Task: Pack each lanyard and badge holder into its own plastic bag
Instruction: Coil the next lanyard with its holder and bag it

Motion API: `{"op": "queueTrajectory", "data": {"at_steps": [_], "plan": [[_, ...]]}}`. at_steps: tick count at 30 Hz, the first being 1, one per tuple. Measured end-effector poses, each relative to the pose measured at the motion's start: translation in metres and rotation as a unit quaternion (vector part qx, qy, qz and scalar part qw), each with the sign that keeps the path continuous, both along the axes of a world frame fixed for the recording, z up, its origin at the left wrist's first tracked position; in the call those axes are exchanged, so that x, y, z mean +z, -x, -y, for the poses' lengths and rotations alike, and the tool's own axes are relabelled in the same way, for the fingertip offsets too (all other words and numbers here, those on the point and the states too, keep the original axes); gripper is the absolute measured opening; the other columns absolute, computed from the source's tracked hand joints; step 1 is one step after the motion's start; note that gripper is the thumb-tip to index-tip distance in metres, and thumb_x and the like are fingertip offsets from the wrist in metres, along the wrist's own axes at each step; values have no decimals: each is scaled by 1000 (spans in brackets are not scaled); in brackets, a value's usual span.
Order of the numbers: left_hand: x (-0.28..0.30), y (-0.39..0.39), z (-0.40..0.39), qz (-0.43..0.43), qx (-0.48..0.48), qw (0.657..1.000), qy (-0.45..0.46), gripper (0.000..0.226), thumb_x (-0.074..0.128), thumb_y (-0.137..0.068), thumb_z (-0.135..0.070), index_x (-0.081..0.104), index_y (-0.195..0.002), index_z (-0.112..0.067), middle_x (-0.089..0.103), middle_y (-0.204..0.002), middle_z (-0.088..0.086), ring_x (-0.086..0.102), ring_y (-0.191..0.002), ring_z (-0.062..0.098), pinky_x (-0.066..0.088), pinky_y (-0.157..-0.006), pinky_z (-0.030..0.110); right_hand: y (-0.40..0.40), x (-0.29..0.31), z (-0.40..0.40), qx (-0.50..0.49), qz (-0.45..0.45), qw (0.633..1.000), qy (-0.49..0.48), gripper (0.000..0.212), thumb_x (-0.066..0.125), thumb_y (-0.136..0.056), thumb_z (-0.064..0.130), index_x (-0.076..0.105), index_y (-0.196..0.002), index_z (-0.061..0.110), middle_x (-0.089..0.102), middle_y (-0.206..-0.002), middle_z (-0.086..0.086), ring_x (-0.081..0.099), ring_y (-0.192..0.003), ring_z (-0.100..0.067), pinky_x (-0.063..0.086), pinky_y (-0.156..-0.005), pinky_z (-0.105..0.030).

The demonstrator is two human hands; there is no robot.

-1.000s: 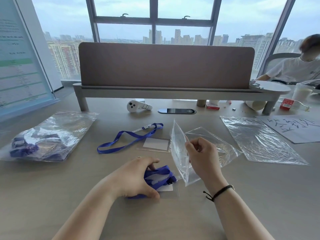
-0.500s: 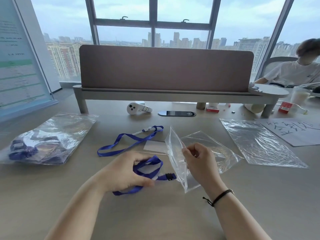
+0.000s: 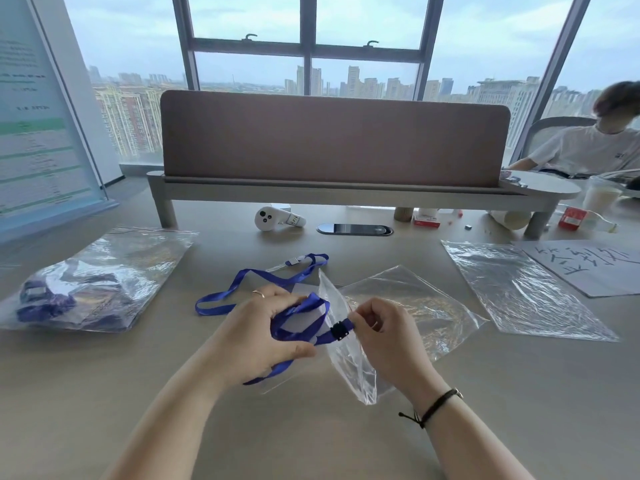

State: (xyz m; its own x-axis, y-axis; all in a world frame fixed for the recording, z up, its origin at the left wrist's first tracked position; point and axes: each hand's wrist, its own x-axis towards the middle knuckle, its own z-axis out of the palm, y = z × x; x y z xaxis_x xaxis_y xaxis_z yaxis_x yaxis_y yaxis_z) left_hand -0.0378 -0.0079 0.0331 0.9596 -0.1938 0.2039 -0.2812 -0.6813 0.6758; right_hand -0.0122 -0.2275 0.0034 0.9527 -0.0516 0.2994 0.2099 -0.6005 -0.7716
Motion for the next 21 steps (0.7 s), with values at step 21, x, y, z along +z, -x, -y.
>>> {"op": "queueTrajectory", "data": {"at_steps": [21], "plan": [[-17, 3, 30, 38, 32, 998, -28, 45, 85, -67, -46, 51, -66, -16, 46, -60, -6, 38, -56, 11, 30, -51, 23, 24, 4, -20, 173, -11, 984, -33, 25, 64, -91, 22, 56, -69, 31, 55, -57, 11, 43, -51, -4, 36, -53, -20]]}}
